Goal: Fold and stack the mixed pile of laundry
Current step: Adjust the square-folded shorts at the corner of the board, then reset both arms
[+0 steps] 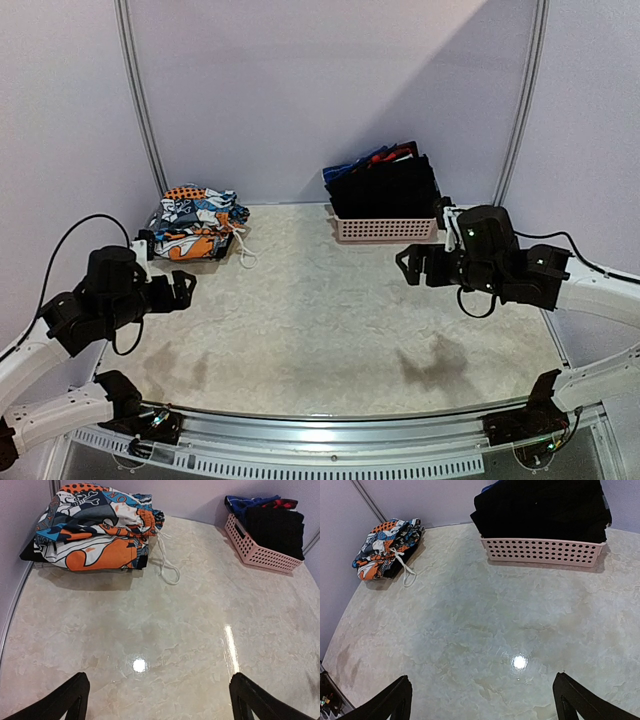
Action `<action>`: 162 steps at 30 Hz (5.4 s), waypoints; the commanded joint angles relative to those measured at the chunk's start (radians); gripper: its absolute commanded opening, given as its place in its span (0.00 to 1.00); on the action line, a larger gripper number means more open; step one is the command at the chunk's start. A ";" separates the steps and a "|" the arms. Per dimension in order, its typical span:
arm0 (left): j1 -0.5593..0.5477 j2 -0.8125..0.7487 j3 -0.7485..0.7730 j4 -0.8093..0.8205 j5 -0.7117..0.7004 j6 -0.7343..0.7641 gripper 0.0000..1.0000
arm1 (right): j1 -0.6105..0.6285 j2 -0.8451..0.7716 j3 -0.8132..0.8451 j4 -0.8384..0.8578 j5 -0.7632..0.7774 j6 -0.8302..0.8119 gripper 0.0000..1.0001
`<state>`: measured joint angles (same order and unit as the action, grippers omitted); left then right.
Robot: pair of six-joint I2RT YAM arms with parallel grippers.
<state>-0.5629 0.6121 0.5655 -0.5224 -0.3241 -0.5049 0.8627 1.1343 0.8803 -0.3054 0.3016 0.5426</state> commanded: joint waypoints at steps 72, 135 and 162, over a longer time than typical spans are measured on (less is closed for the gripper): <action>0.186 1.350 0.793 0.187 -0.218 0.329 0.72 | -0.027 -0.008 -0.157 0.077 -0.074 0.013 0.99; 0.156 1.148 0.849 -0.073 -0.168 0.293 0.79 | -0.027 -0.033 -0.155 0.046 -0.106 -0.002 0.99; -0.153 0.179 0.101 -0.070 -0.329 0.045 1.00 | -0.027 -0.283 -0.286 0.220 -0.020 -0.027 0.99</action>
<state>-0.6876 0.8635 0.7387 -0.5621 -0.6083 -0.3977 0.8394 0.8883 0.6514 -0.1593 0.2173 0.4980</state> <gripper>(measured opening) 0.996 0.988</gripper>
